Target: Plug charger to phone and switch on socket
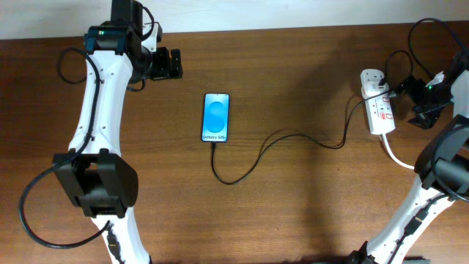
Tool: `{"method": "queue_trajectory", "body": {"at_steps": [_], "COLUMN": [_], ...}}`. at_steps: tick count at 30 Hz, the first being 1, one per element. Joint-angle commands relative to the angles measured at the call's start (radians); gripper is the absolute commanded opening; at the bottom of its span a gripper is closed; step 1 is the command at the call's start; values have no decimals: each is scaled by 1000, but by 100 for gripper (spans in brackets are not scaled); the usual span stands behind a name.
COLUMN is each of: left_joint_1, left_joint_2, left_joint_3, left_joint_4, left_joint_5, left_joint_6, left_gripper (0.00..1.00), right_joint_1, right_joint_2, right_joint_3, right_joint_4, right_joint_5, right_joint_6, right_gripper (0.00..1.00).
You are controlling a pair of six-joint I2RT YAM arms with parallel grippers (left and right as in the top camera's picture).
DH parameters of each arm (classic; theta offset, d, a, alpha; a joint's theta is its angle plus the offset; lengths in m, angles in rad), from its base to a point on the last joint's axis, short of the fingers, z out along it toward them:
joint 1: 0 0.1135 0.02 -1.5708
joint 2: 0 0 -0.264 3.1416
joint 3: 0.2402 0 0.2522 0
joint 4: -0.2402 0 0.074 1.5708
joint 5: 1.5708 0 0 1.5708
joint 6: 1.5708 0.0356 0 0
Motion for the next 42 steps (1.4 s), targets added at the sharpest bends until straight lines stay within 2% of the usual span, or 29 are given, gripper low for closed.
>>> {"method": "queue_trajectory", "body": {"at_steps": [1, 11, 17, 22, 30, 42], "left_joint_1": [-2, -21, -34, -34, -34, -34], "left_joint_2": [9, 9, 9, 9, 9, 9], "left_joint_3": [-4, -4, -4, -4, -4, -4], "left_joint_4": [0, 5, 22, 22, 21, 21], "left_joint_5": [-3, -3, -3, -3, -3, 8], "left_joint_6": [5, 5, 5, 4, 5, 5], "left_gripper": [99, 99, 99, 99, 99, 99], "right_joint_1": [4, -12, 2, 0, 1, 1], "right_joint_2": [1, 3, 5, 5, 5, 5], "right_joint_3": [19, -17, -23, -116, -119, -238], "right_joint_4": [-9, 34, 52, 133, 156, 232], "right_joint_5": [60, 54, 60, 10, -38, -37], "right_joint_6": [11, 11, -66, -123, -124, -129], "right_gripper": [98, 98, 98, 98, 98, 98]}}
